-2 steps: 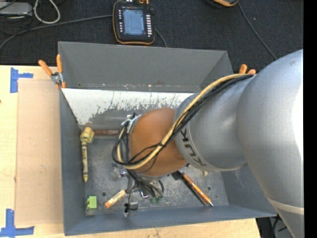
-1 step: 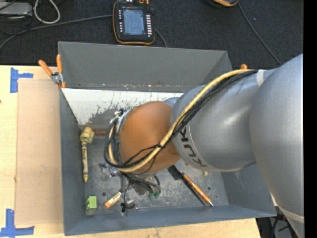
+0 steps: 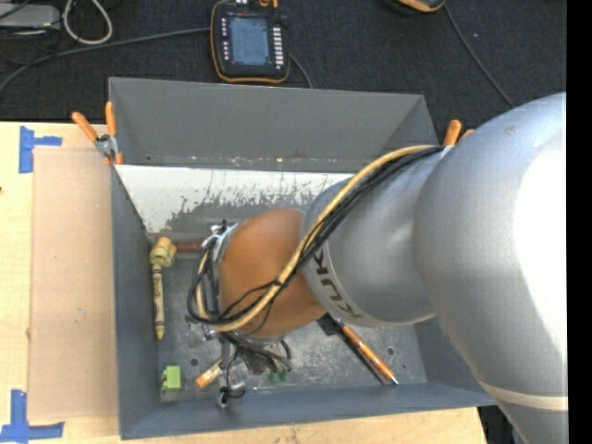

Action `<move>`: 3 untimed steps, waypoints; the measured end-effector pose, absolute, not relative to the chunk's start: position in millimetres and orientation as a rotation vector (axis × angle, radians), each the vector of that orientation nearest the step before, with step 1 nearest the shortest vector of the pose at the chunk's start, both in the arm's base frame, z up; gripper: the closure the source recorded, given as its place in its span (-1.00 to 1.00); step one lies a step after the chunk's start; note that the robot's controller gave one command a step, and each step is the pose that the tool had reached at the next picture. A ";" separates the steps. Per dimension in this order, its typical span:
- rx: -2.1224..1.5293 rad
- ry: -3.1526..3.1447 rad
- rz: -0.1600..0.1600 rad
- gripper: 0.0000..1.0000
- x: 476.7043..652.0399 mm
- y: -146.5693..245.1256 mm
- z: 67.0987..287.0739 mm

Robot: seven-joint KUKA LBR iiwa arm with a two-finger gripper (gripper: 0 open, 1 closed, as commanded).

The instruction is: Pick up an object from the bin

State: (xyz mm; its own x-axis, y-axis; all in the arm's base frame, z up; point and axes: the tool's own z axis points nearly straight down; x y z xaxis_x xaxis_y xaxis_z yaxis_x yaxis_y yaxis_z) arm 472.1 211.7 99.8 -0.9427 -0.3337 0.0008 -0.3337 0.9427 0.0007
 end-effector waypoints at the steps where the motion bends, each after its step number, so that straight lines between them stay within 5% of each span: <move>1: 0.989 -3.008 -0.007 -1.00 480.4 210.4 72.8; 2: 0.725 -3.058 -0.002 1.00 473.7 206.1 69.9; 3: 0.724 -3.058 -0.002 1.00 473.7 206.1 69.9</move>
Offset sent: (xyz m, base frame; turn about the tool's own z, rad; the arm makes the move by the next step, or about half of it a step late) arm 0.0008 -0.0054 -0.0298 -0.1289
